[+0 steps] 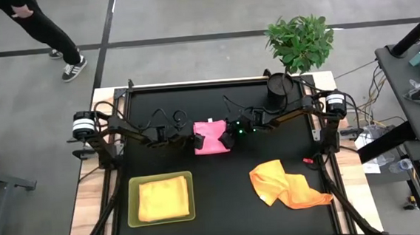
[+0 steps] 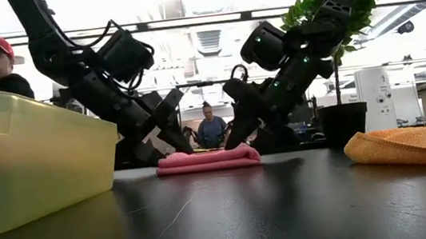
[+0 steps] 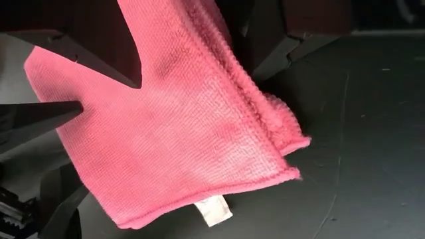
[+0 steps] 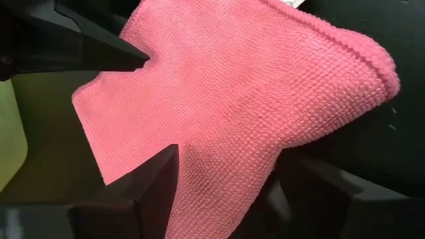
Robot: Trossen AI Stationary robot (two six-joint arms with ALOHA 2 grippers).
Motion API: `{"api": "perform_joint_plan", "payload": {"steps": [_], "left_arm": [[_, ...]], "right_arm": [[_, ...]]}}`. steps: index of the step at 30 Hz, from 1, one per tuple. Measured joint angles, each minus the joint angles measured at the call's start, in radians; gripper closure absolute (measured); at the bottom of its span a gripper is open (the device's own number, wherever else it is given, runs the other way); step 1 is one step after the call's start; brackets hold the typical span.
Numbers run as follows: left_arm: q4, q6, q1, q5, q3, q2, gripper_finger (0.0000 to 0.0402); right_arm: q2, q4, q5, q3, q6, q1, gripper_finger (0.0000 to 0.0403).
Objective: Fold microfiber towels
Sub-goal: Put the folded pink microfiber towel into the yellow bin
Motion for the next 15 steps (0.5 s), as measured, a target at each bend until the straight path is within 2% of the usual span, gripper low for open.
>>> {"api": "perform_joint_plan", "payload": {"steps": [5,8,12,15], "left_arm": [[0.016,0.006,-0.004,0.001,-0.001,0.013,0.016],[0.027,0.008,-0.015,-0.003,-0.002,0.014,0.0174],[0.024,0.028,-0.022,-0.002,-0.003,0.015,0.0219],[0.019,0.031,-0.023,0.0,-0.003,0.016,0.0264]], "right_arm": [[0.0,0.0,0.002,0.0,-0.02,0.0,0.0163],[0.0,0.005,0.003,0.0,-0.02,0.0,0.0165],[0.0,0.031,0.003,0.0,-0.02,0.002,0.0171],[0.0,0.041,0.003,0.0,-0.02,0.006,0.0193]]}}
